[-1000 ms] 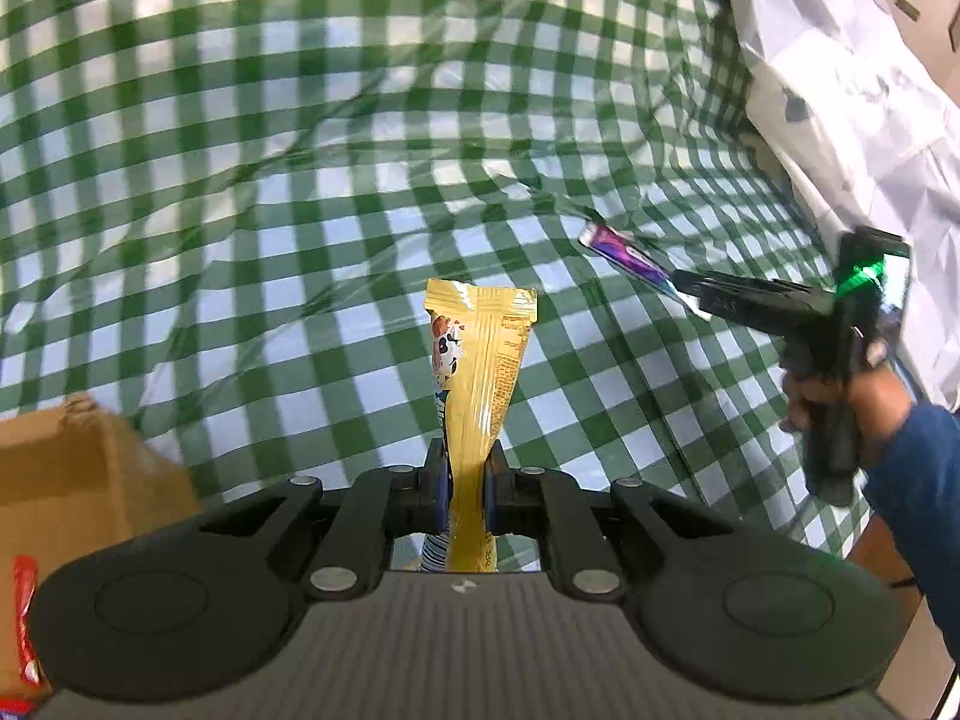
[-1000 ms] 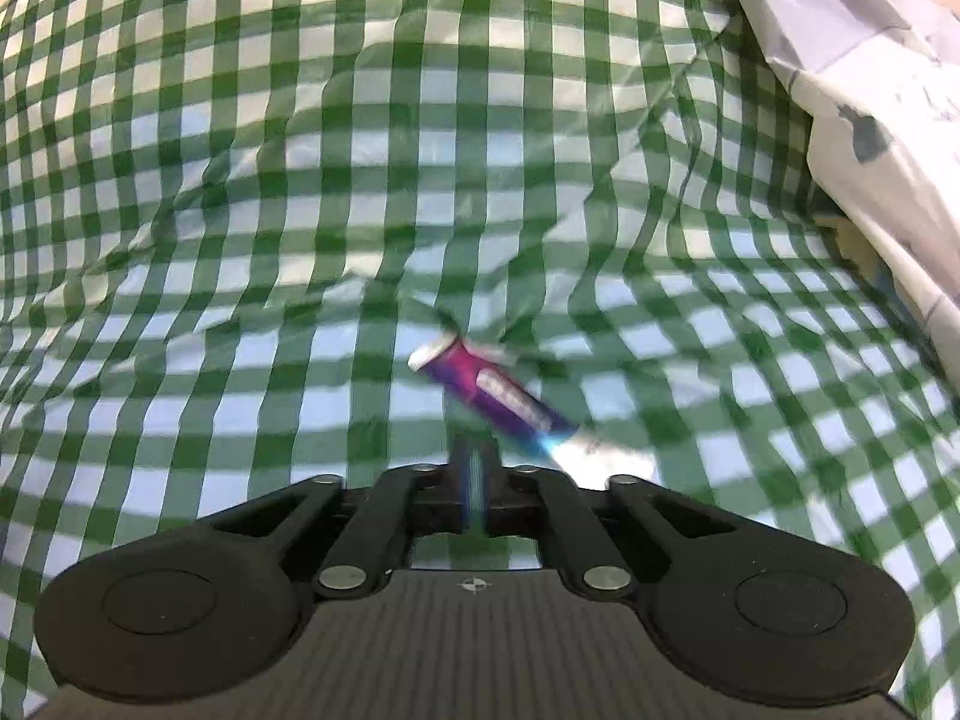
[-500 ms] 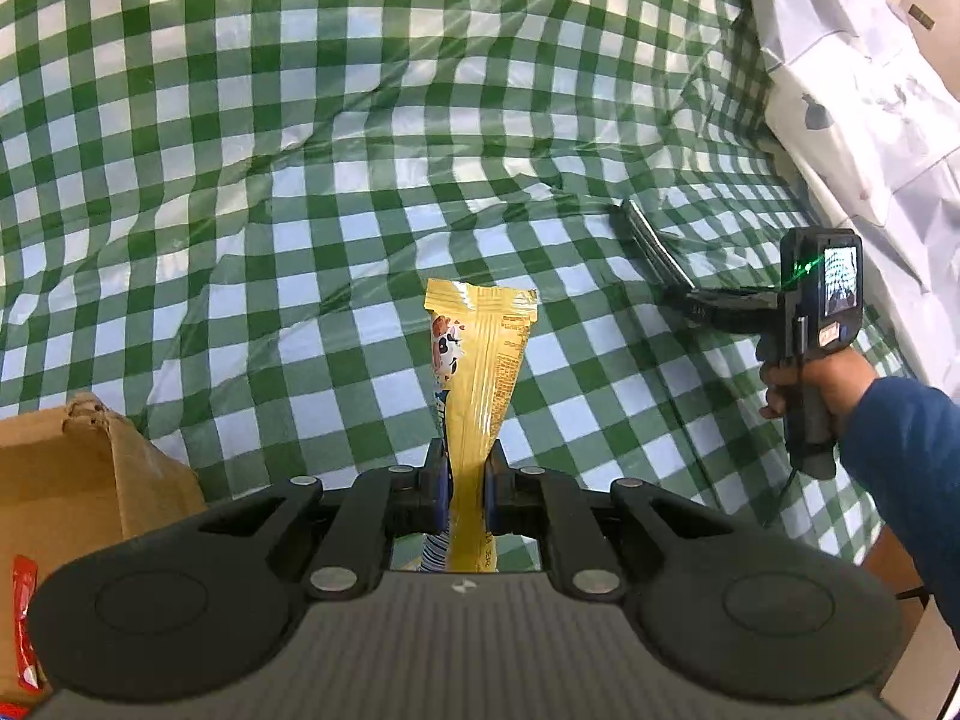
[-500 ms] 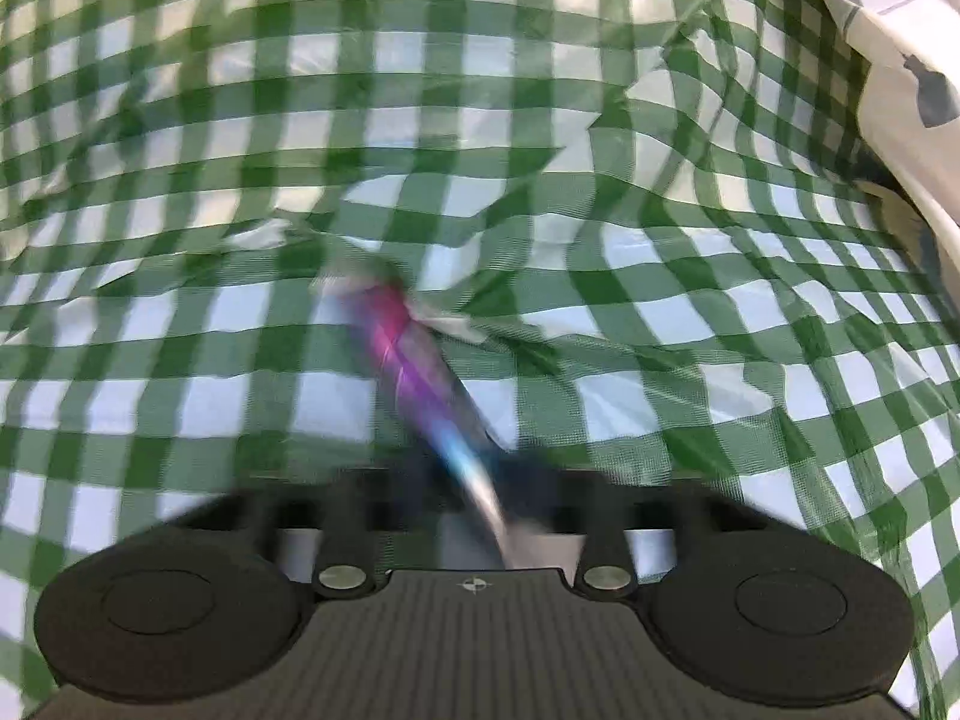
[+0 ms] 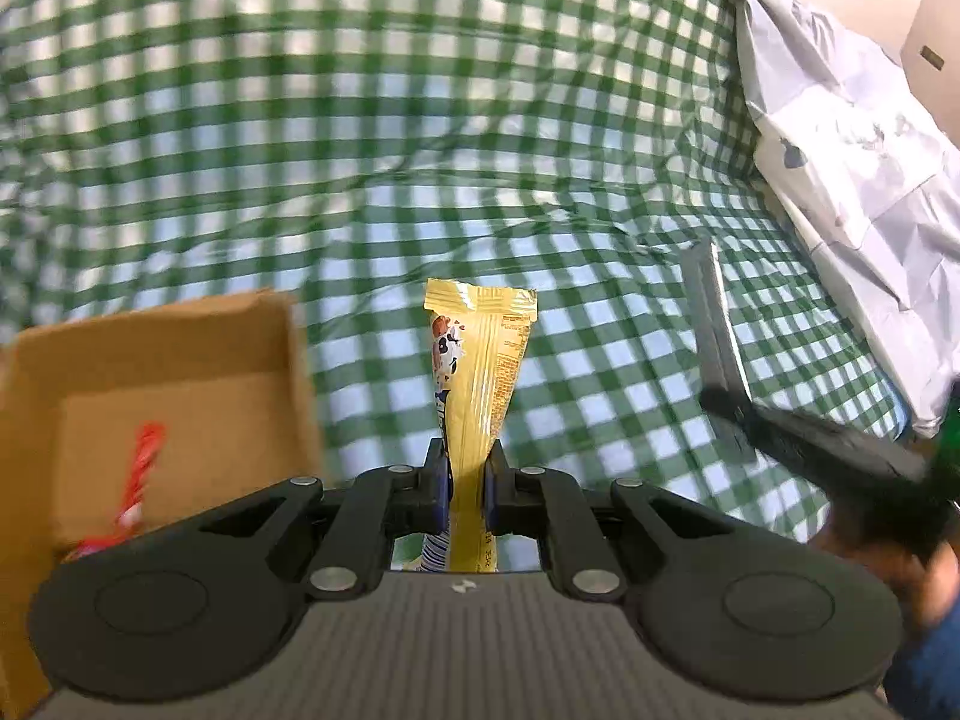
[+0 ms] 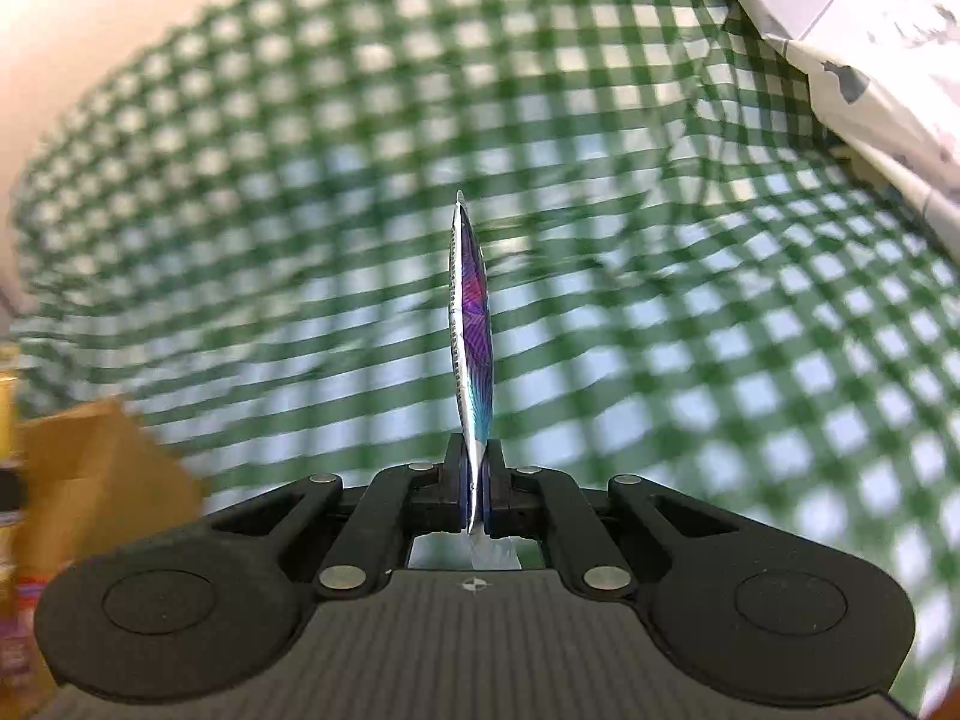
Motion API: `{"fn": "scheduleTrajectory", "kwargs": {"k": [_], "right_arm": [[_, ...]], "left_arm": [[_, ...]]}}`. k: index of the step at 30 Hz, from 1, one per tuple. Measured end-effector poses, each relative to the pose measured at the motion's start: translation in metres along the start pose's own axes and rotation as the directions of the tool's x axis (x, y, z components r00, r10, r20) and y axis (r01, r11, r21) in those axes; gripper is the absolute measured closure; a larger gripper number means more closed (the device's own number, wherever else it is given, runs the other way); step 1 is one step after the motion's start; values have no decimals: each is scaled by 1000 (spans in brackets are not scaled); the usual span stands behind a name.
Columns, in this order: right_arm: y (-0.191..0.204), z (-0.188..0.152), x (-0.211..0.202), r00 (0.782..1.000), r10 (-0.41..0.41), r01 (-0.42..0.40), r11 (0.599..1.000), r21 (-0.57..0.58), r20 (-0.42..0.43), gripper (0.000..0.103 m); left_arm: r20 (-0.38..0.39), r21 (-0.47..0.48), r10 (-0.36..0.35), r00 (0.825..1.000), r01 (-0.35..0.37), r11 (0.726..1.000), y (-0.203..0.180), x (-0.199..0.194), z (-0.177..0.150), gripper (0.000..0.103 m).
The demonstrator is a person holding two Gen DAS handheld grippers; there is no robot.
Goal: Organize snacks
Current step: 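Carry the yellow wafer bar and purple stick pack over the box with both tools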
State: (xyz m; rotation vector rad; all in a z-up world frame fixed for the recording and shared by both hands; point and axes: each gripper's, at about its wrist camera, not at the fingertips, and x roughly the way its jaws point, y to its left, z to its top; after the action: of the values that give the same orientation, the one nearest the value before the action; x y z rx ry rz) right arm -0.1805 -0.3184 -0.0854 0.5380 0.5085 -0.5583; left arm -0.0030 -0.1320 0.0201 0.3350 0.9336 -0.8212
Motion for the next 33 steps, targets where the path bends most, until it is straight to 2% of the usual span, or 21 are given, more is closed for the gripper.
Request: {"fn": "scheduleTrajectory", "kwargs": {"k": [5, 8, 11, 14, 17, 24, 33], "right_arm": [[81, -48, -71, 993, 115, -115, 993, -6, -15, 99], [129, -72, -99, 982, 179, -180, 984, -14, -64, 99], [170, -91, -120, 967, 229, -236, 970, -53, -114, 99], [201, -111, -140, 951, 267, -283, 955, -93, -154, 99], [221, -125, -156, 946, 274, -298, 945, -133, -175, 99], [242, -131, -180, 955, 246, -274, 944, -182, -164, 99], [260, -136, -170, 963, 195, -235, 946, -222, -186, 99]], "left_arm": [[-10, -56, 91, 996, -91, 994, 29, -58, -51, 91], [-24, -86, 168, 986, -169, 982, 46, -85, -86, 91], [-37, -124, 213, 976, -216, 969, 62, -109, -120, 91], [-26, -158, 233, 972, -235, 959, 75, -130, -151, 91], [-7, -185, 233, 972, -230, 955, 88, -151, -174, 91], [27, -205, 212, 977, -202, 958, 103, -171, -193, 91], [18, -210, 199, 980, -191, 959, 120, -158, -188, 91]]}}
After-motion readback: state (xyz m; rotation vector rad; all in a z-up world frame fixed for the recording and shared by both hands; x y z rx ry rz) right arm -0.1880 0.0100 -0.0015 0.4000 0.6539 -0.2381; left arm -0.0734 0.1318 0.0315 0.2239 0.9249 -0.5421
